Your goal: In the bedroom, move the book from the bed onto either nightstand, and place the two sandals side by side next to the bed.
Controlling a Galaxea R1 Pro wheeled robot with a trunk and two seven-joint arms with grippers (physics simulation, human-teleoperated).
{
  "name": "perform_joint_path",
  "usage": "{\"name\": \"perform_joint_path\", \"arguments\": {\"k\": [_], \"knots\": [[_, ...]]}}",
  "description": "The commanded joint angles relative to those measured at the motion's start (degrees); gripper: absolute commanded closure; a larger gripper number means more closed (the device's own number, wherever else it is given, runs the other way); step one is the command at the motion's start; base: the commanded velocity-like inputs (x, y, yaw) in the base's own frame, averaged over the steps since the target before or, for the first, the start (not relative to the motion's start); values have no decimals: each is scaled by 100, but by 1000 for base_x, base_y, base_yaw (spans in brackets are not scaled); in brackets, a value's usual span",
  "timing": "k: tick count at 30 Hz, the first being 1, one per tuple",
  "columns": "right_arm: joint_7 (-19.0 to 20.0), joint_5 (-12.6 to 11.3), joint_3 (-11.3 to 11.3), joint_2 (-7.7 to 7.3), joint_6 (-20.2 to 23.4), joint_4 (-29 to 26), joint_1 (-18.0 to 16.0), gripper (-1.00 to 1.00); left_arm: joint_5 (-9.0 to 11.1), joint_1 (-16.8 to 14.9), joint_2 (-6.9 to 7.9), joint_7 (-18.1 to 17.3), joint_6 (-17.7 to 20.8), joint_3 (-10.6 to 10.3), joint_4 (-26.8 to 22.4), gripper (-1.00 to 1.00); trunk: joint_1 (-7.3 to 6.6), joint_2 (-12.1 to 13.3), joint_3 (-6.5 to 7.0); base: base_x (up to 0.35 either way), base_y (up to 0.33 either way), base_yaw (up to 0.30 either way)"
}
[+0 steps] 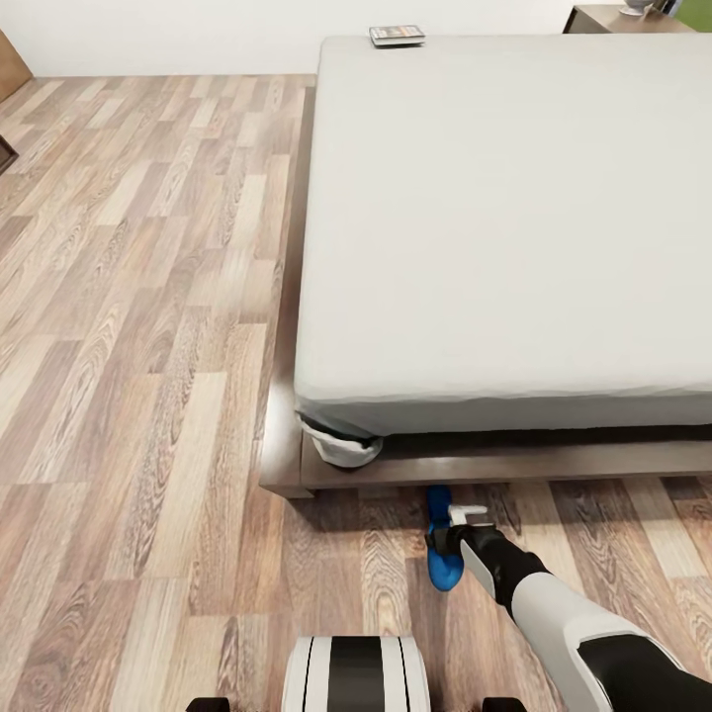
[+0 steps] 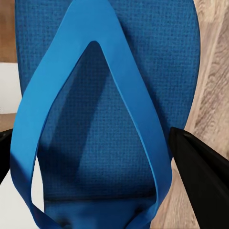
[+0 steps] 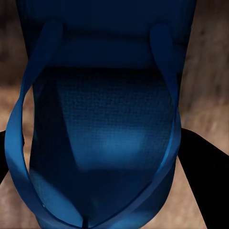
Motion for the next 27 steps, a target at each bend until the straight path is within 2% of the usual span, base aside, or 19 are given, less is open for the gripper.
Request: {"name": "perform_joint_path", "arguments": {"k": [1, 11, 12, 27], "knots": [[4, -18, 26, -5, -21, 55, 10, 100, 61, -4, 1, -5, -34, -12, 3, 100, 3, 0, -4, 0, 0, 0], [4, -18, 23, -3, -21, 55, 10, 100, 61, -4, 1, -5, -34, -12, 3, 100, 3, 0, -4, 0, 0, 0], [4, -18, 23, -4, -21, 55, 8, -100, 61, -4, 1, -5, -34, -12, 3, 100, 3, 0, -4, 0, 0, 0], [4, -18, 23, 1, -22, 55, 6, -100, 61, -4, 1, -5, -34, -12, 3, 100, 3, 0, -4, 0, 0, 0]]}}
